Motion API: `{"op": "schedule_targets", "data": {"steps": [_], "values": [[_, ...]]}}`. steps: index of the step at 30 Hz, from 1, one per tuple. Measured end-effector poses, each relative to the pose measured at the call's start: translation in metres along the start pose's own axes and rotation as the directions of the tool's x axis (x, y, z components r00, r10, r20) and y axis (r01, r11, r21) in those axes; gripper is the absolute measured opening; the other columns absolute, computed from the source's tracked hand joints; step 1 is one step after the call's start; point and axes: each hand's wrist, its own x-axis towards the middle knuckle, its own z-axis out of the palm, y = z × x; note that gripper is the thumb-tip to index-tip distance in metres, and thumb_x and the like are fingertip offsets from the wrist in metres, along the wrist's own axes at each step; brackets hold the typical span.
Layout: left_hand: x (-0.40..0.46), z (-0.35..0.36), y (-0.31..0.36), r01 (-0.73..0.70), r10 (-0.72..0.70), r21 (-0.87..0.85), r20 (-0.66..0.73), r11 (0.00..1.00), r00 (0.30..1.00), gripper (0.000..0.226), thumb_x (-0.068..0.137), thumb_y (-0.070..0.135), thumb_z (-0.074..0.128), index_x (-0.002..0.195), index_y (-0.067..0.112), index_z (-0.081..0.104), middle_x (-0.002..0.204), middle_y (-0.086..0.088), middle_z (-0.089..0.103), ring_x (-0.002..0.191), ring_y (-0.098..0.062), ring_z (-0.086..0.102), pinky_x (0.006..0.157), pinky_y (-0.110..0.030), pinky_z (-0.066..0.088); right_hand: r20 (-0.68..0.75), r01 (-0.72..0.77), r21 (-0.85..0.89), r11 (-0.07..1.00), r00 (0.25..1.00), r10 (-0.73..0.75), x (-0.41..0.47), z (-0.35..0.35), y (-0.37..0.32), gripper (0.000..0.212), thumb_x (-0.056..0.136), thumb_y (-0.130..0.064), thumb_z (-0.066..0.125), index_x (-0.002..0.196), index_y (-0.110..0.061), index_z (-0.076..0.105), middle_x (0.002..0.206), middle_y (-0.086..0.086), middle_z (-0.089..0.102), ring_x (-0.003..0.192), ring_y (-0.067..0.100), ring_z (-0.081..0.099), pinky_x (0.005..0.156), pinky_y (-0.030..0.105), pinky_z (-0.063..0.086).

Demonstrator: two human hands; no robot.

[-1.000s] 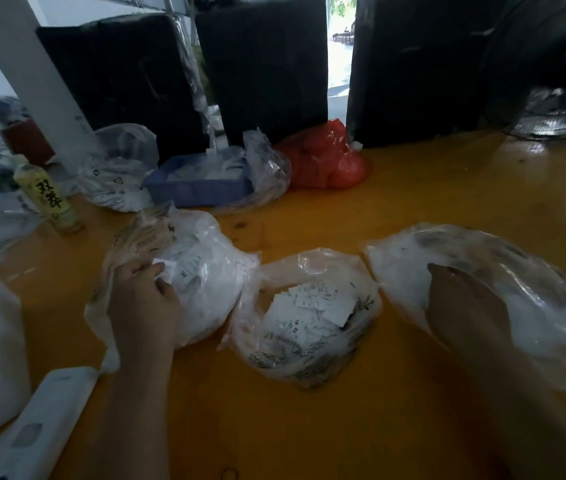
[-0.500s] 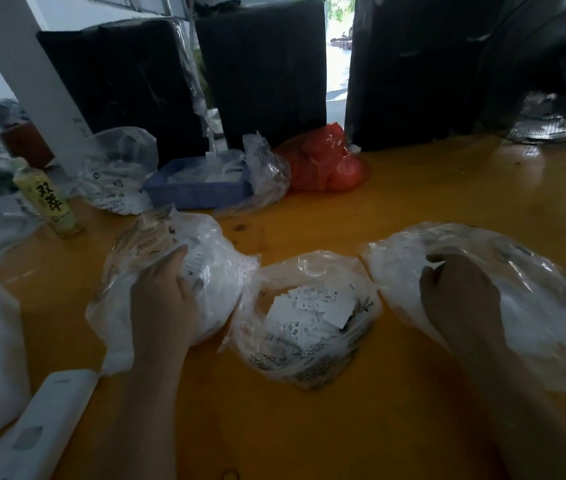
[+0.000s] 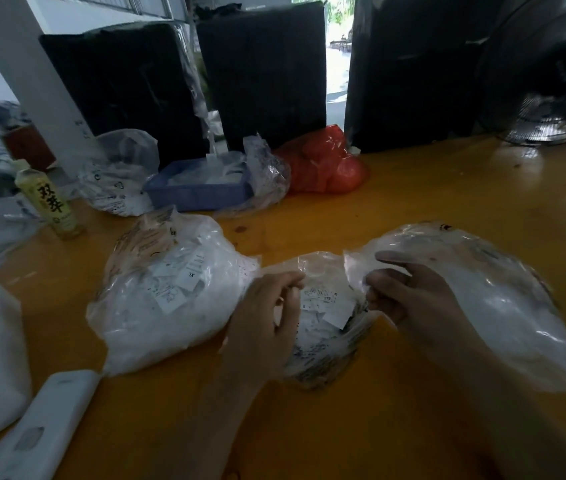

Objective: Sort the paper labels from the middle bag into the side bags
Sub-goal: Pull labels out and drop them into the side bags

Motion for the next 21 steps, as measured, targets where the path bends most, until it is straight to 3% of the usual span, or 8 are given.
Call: {"op": "schedule_targets", "data": {"steps": [3, 7, 9, 12, 15, 17, 21], "values": [[-0.004, 0.012, 0.011, 0.307, -0.262, -0.287, 0.185, 0.907, 0.947, 0.033, 0.102, 0.049, 0.047, 0.124, 0.032, 0.064, 0.107, 0.016, 0.074, 0.097, -0.002, 0.070, 0.081, -0.016, 0.055, 0.072, -0.043, -0.075, 0.996, 0.996, 0.048, -0.003, 0.004, 0.006, 0.059, 0.075, -0.013, 0.078, 0.128, -0.011, 0.055, 0.093, 0.017, 0.072, 0.087, 0.032, 0.072, 0.073, 0.033, 0.060], [-0.004, 0.018, 0.005, 0.454, -0.336, -0.406, 0.330, 0.793, 0.882, 0.059, 0.088, 0.072, 0.049, 0.127, 0.031, 0.064, 0.106, 0.013, 0.078, 0.092, -0.009, 0.075, 0.080, -0.021, 0.059, 0.143, 0.055, -0.385, 0.921, 0.990, 0.001, -0.011, 0.013, 0.014, 0.046, 0.086, -0.014, 0.076, 0.126, -0.020, 0.054, 0.094, 0.007, 0.071, 0.088, 0.027, 0.072, 0.078, 0.035, 0.061], [-0.004, 0.020, 0.001, 0.467, -0.346, -0.398, 0.340, 0.789, 0.874, 0.043, 0.089, 0.063, 0.063, 0.118, 0.032, 0.069, 0.101, 0.007, 0.079, 0.089, -0.011, 0.076, 0.077, -0.024, 0.060, 0.159, 0.156, -0.498, 0.853, 0.983, -0.087, -0.013, 0.018, 0.017, 0.040, 0.090, -0.011, 0.073, 0.123, -0.021, 0.053, 0.093, 0.001, 0.071, 0.084, 0.021, 0.072, 0.078, 0.033, 0.060], [-0.004, 0.021, 0.000, 0.462, -0.371, -0.430, 0.280, 0.776, 0.885, 0.006, 0.099, 0.032, 0.072, 0.099, 0.032, 0.078, 0.094, 0.005, 0.080, 0.085, -0.012, 0.078, 0.073, -0.021, 0.059, 0.184, 0.226, -0.567, 0.792, 0.972, -0.145, -0.014, 0.022, 0.018, 0.040, 0.091, -0.010, 0.071, 0.123, -0.022, 0.052, 0.096, -0.005, 0.068, 0.084, 0.015, 0.070, 0.078, 0.034, 0.060], [-0.005, 0.016, 0.000, 0.495, -0.420, -0.497, 0.263, 0.713, 0.869, 0.015, 0.099, 0.023, 0.072, 0.097, 0.037, 0.079, 0.099, 0.003, 0.081, 0.090, -0.014, 0.078, 0.071, -0.021, 0.061, 0.172, 0.191, -0.623, 0.759, 0.979, -0.105, -0.015, 0.024, 0.018, 0.040, 0.091, -0.029, 0.069, 0.126, -0.029, 0.050, 0.104, -0.010, 0.064, 0.083, 0.014, 0.069, 0.075, 0.035, 0.061], [-0.005, 0.015, 0.000, 0.505, -0.429, -0.530, 0.270, 0.681, 0.862, 0.016, 0.097, 0.021, 0.074, 0.096, 0.037, 0.079, 0.101, 0.002, 0.082, 0.093, -0.016, 0.078, 0.071, -0.023, 0.062, 0.176, 0.179, -0.689, 0.703, 0.981, -0.076, -0.016, 0.024, 0.017, 0.038, 0.088, -0.047, 0.061, 0.124, -0.035, 0.053, 0.103, -0.015, 0.065, 0.081, 0.008, 0.068, 0.072, 0.027, 0.059], [-0.005, 0.017, -0.001, 0.498, -0.416, -0.492, 0.274, 0.714, 0.867, 0.014, 0.098, 0.020, 0.073, 0.093, 0.031, 0.079, 0.096, 0.002, 0.081, 0.092, -0.014, 0.077, 0.071, -0.023, 0.062, 0.209, 0.219, -0.742, 0.634, 0.973, -0.092, -0.016, 0.024, 0.020, 0.018, 0.088, -0.051, 0.057, 0.094, -0.037, 0.066, 0.087, -0.023, 0.066, 0.078, 0.001, 0.064, 0.066, 0.013, 0.049]]}}
